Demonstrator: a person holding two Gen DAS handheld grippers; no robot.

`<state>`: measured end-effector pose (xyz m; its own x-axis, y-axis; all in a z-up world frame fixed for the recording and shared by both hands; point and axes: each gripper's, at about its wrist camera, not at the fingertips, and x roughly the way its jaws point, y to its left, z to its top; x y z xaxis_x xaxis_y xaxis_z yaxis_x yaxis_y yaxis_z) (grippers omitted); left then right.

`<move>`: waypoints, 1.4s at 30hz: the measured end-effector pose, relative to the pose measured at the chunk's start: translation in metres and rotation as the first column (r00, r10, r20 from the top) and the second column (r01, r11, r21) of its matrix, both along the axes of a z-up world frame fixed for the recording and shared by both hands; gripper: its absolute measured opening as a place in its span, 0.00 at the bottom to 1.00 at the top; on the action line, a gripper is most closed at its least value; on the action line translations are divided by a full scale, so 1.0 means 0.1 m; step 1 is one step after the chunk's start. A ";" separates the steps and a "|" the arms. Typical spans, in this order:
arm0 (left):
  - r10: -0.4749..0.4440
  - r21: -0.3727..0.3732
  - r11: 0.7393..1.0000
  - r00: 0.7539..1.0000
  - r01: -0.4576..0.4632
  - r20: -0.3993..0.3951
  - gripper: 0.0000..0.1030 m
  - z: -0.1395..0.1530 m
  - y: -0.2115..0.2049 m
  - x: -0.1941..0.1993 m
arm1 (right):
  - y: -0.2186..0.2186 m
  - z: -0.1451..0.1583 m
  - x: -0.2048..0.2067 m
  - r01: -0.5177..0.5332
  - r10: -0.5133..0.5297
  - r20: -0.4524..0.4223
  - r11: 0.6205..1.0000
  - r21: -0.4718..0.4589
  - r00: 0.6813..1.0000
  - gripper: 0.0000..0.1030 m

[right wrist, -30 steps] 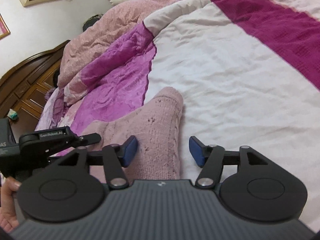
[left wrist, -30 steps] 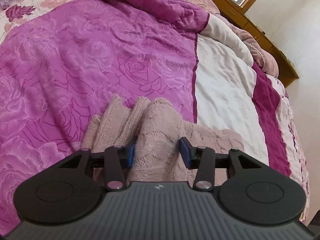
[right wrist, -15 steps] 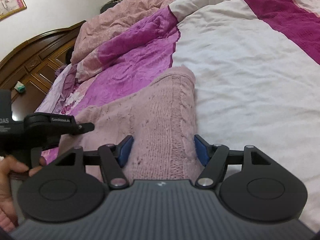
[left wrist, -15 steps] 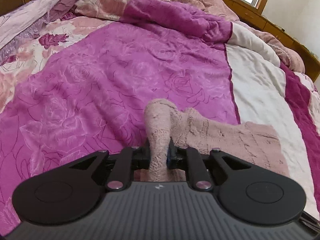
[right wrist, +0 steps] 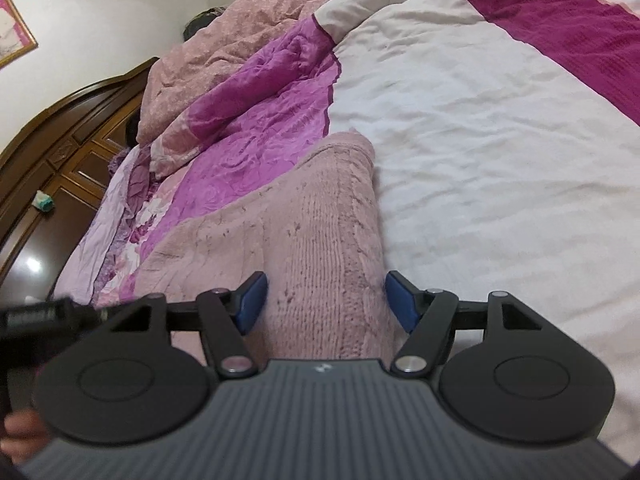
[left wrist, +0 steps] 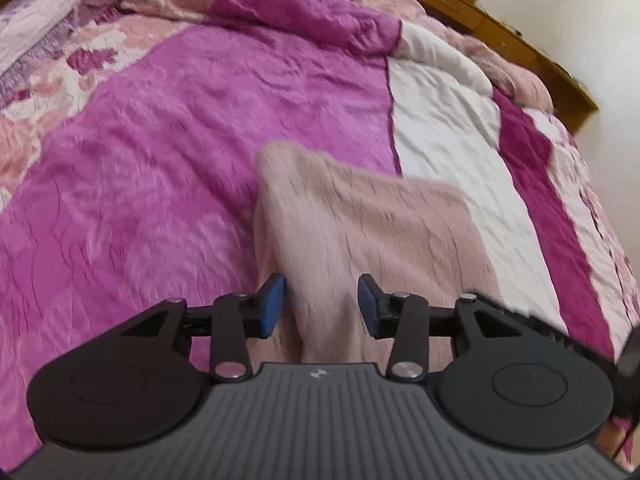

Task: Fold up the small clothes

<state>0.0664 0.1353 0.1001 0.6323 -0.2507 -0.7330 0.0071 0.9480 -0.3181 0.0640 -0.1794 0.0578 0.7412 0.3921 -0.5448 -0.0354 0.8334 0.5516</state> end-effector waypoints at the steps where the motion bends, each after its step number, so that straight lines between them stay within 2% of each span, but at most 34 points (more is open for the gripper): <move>1: -0.014 -0.003 1.000 1.000 0.014 -0.017 0.47 -0.04 -0.02 -0.03 | 0.00 0.00 -0.01 0.004 -0.004 -0.003 1.000 -0.003 1.000 0.66; 3: -0.037 -0.016 0.999 0.999 0.036 -0.038 0.45 -0.13 -0.04 -0.08 | 0.01 0.02 -0.03 0.013 -0.013 -0.012 1.000 -0.006 1.000 0.66; 4: -0.050 -0.011 0.999 0.998 0.050 -0.045 0.40 -0.17 -0.06 -0.11 | 0.01 0.02 -0.05 0.019 -0.019 -0.015 1.000 -0.005 1.000 0.66; 5: -0.058 0.009 0.998 0.997 0.058 -0.044 0.27 -0.19 -0.08 -0.14 | 0.00 0.03 -0.07 0.022 -0.022 -0.014 1.000 -0.006 1.000 0.66; 6: -0.053 0.046 0.997 0.998 0.055 -0.034 0.20 -0.20 -0.10 -0.18 | 0.00 0.04 -0.10 0.024 -0.024 -0.011 1.000 -0.009 1.000 0.66; 8: -0.043 0.087 0.995 0.999 0.044 -0.003 0.16 -0.19 -0.12 -0.25 | 0.00 0.04 -0.14 0.019 -0.020 -0.010 1.000 -0.014 1.000 0.66; 11: -0.041 0.151 0.988 0.999 0.038 0.014 0.15 -0.12 -0.10 -0.33 | 0.05 0.07 -0.21 0.020 -0.020 -0.030 1.000 0.008 0.999 0.66; 13: -0.042 0.187 0.982 0.999 0.038 0.015 0.15 -0.12 -0.03 -0.38 | 0.12 0.15 -0.29 -0.007 0.007 -0.006 1.000 0.005 1.000 0.66; 15: -0.019 0.169 0.985 1.000 0.021 -0.012 0.15 -0.19 0.08 -0.39 | 0.23 0.19 -0.36 -0.040 0.041 0.019 0.999 -0.026 0.999 0.66; 18: 0.020 0.110 0.994 0.999 -0.015 -0.044 0.16 -0.31 0.21 -0.34 | 0.34 0.12 -0.35 -0.061 0.062 0.005 0.992 -0.109 0.998 0.66; 19: 0.028 0.096 0.995 0.999 -0.024 -0.047 0.18 -0.32 0.22 -0.34 | 0.36 0.08 -0.35 -0.058 0.059 -0.002 0.989 -0.138 0.998 0.67; 20: 0.033 0.095 0.995 0.998 -0.028 -0.050 0.25 -0.31 0.23 -0.33 | 0.36 0.05 -0.34 -0.057 0.057 -0.009 0.987 -0.149 0.998 0.67; 24: 0.057 0.116 0.992 0.997 -0.052 -0.045 0.46 -0.27 0.22 -0.33 | 0.25 -0.02 -0.33 -0.063 0.059 -0.052 0.995 -0.082 0.997 0.69; 28: 0.080 0.103 0.992 0.996 -0.074 -0.047 0.53 -0.16 0.22 -0.36 | 0.15 0.02 -0.35 -0.051 0.049 -0.064 0.999 -0.020 0.997 0.71; 30: 0.078 0.116 0.991 0.996 -0.072 -0.043 0.57 -0.11 0.19 -0.35 | 0.12 0.07 -0.35 -0.048 0.047 -0.048 0.999 -0.025 0.998 0.75; 33: 0.067 0.144 0.988 0.998 -0.065 -0.015 0.61 -0.04 0.15 -0.32 | 0.08 0.13 -0.34 -0.041 0.040 -0.023 0.999 -0.029 0.999 0.76; 35: 0.066 0.137 0.988 0.998 -0.065 0.001 0.65 -0.01 0.14 -0.29 | 0.04 0.14 -0.31 -0.042 0.042 -0.019 0.999 -0.011 0.999 0.76; 39: 0.100 0.083 0.992 0.995 -0.098 -0.014 0.72 -0.05 0.16 -0.18 | -0.02 0.09 -0.24 -0.043 0.044 -0.042 0.999 0.022 0.998 0.76; 42: 0.125 0.082 0.989 0.991 -0.121 -0.049 0.73 -0.17 0.18 -0.06 | -0.03 0.03 -0.18 -0.041 0.044 -0.059 0.998 0.044 0.997 0.77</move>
<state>0.0600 0.1534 0.0836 0.6139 -0.1135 -0.7812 -0.1263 0.9628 -0.2391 0.0459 -0.1823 0.0605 0.6903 0.4462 -0.5696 -0.0361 0.8075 0.5888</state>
